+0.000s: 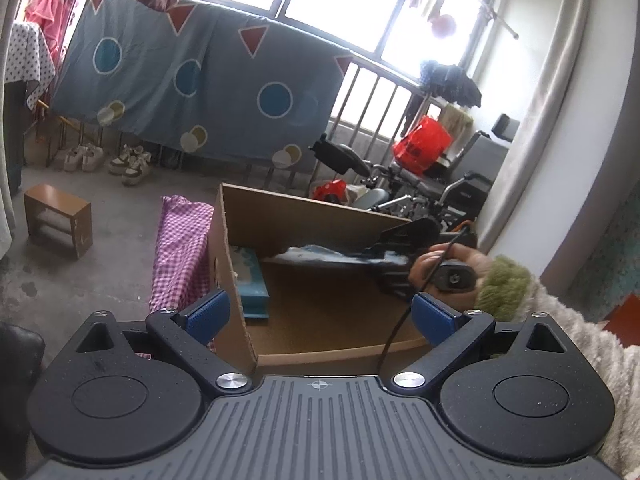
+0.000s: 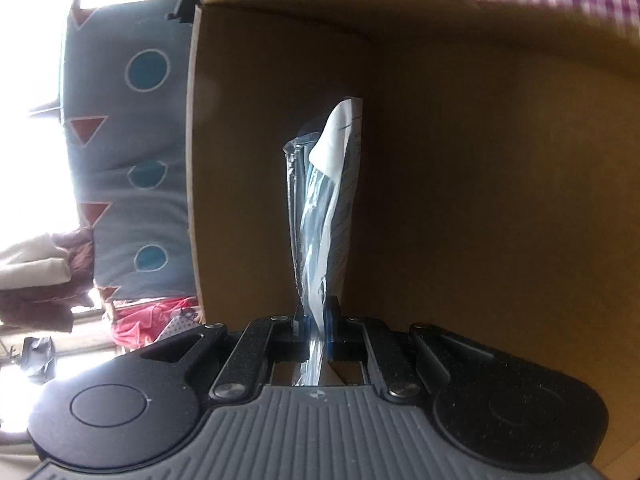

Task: Organize soft objects
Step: 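Carry the face mask bag with the right gripper into the cardboard box, then open the right gripper to drop the mask bag and withdraw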

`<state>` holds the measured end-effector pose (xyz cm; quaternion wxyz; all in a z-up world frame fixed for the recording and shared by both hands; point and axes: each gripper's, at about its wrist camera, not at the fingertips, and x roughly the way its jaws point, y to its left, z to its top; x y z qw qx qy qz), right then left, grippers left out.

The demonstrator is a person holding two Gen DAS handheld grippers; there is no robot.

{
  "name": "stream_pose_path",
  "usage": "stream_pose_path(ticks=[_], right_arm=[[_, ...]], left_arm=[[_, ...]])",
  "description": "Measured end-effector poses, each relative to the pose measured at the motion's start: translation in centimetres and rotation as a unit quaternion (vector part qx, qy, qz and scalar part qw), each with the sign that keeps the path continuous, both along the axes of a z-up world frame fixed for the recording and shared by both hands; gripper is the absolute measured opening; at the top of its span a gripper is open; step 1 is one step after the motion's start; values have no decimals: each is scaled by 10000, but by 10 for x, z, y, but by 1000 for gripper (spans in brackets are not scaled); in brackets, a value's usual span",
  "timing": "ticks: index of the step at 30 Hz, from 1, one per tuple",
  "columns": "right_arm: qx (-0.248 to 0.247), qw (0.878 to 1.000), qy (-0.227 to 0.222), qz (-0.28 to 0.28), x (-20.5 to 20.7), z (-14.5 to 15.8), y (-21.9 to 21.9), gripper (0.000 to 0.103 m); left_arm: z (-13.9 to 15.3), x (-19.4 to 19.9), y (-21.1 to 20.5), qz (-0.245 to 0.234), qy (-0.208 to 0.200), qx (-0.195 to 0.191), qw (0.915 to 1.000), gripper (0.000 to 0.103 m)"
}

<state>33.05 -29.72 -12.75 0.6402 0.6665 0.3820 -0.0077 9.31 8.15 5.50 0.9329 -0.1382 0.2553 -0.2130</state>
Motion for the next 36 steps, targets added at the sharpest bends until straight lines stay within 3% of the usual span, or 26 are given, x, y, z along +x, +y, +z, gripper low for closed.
stream_pose_path(ticks=[8, 10, 13, 14, 16, 18, 22, 25, 32, 36], right_arm=[[-436, 9980, 377, 257, 4, -10, 24, 11], [-252, 9966, 668, 401, 8, -19, 24, 27], [54, 9957, 738, 555, 10, -26, 24, 38], [71, 9955, 744, 582, 9, -25, 24, 43], [60, 9949, 761, 660, 9, -20, 24, 65], [-143, 9931, 819, 823, 7, -14, 26, 71], [-140, 9912, 746, 1088, 7, 1, 34, 75], [-423, 9888, 672, 1265, 1, 8, 33, 80], [-620, 9831, 920, 1454, 37, -4, 34, 87], [-559, 9844, 785, 1468, 45, -3, 36, 89]], left_arm=[[-4, -5, 8, 17, 65, -159, 9999, 98], [-4, -6, 10, 16, 63, -187, 9998, 98], [-4, -7, 11, 14, 66, -210, 9998, 99], [-4, -7, 11, 18, 68, -210, 9998, 99], [-5, -7, 11, 14, 70, -204, 9998, 99], [-4, -8, 12, -1, 58, -207, 9998, 99], [-3, -11, 12, -39, -12, -160, 9999, 99], [-4, -9, 12, -63, -12, -145, 9999, 99], [-7, -10, 16, 3, 70, -160, 9998, 100], [-8, -9, 17, 27, 173, -146, 9997, 100]])
